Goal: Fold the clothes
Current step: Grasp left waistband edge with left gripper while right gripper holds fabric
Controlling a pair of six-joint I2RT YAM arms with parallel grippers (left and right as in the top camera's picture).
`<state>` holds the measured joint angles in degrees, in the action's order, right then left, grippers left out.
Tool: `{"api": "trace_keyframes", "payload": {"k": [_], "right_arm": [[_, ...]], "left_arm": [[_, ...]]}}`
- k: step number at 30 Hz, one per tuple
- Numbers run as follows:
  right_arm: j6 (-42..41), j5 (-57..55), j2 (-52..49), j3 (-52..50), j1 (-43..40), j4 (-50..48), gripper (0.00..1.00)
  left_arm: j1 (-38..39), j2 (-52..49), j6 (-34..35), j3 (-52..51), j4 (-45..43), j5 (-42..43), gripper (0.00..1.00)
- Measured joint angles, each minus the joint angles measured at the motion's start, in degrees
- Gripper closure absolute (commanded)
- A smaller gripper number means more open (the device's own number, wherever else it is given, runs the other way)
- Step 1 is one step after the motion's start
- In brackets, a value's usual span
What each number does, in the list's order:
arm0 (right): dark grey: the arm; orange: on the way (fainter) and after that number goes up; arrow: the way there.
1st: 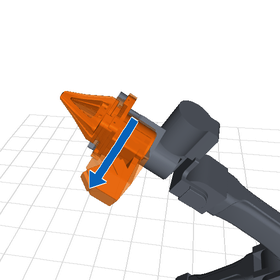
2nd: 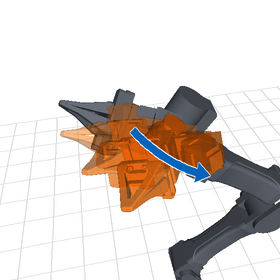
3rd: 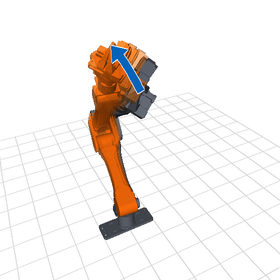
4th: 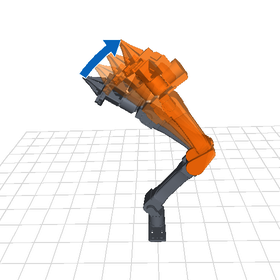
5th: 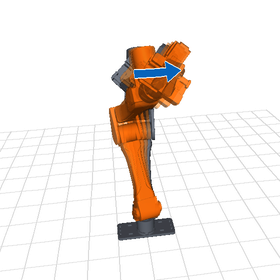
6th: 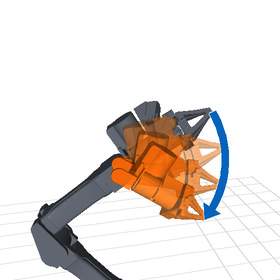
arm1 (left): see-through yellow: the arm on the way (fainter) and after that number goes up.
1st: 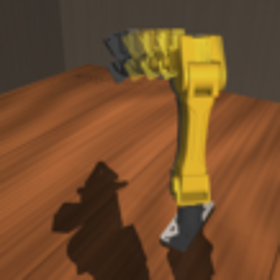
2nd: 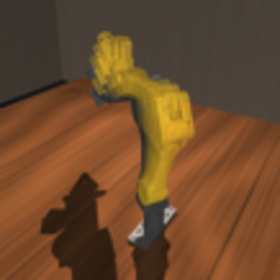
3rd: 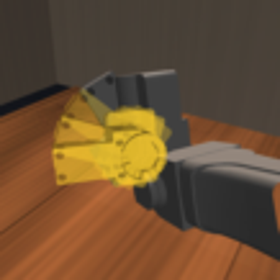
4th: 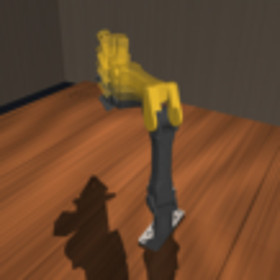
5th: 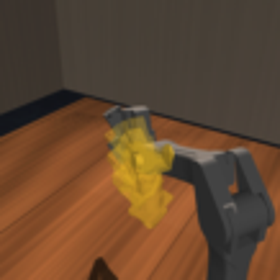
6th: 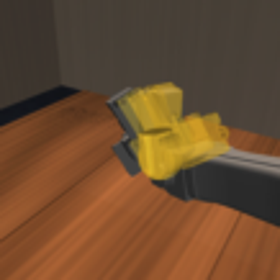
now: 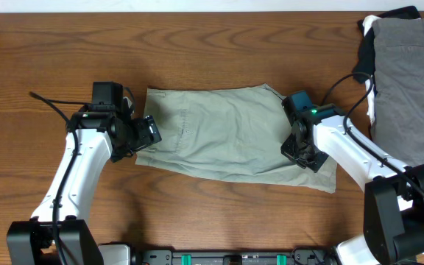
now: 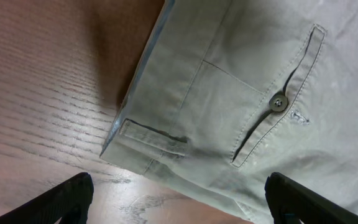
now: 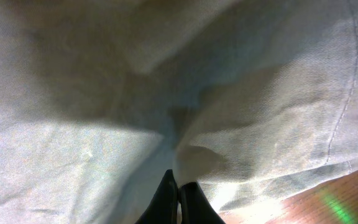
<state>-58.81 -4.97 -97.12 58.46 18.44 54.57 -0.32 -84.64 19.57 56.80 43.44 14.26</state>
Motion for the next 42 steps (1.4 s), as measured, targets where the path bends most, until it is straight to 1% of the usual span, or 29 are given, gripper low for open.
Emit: {"api": "trace_keyframes", "payload": {"k": [6,9,13,20,30,35,42], "right_arm": [[0.04,-0.02,0.0,0.0,0.0,-0.02,0.99],[0.04,-0.02,0.0,0.0,0.0,-0.07,0.99],[0.07,-0.02,0.0,0.0,0.0,-0.11,0.99],[0.07,0.0,0.0,0.0,0.0,-0.31,0.99],[0.07,0.0,0.0,0.0,0.0,-0.92,0.99],[0.07,0.0,0.0,0.0,0.0,-1.16,0.99],[0.09,-0.02,0.0,0.0,0.0,-1.16,0.99]], "left_arm": [[0.0,0.0,2.95,-1.81,-0.44,0.02,0.12],[0.0,0.0,5.16,-3.06,-1.31,0.04,0.23],[0.0,0.0,7.41,-4.5,-2.89,0.28,0.33],[0.0,0.0,10.03,-6.43,-6.05,0.39,0.34],[0.0,-1.22,14.75,-6.49,-7.85,0.39,0.34],[0.0,-3.5,17.99,-6.51,-9.11,0.39,0.34],[0.0,-7.13,19.89,-6.54,-9.64,0.39,0.34]]}}
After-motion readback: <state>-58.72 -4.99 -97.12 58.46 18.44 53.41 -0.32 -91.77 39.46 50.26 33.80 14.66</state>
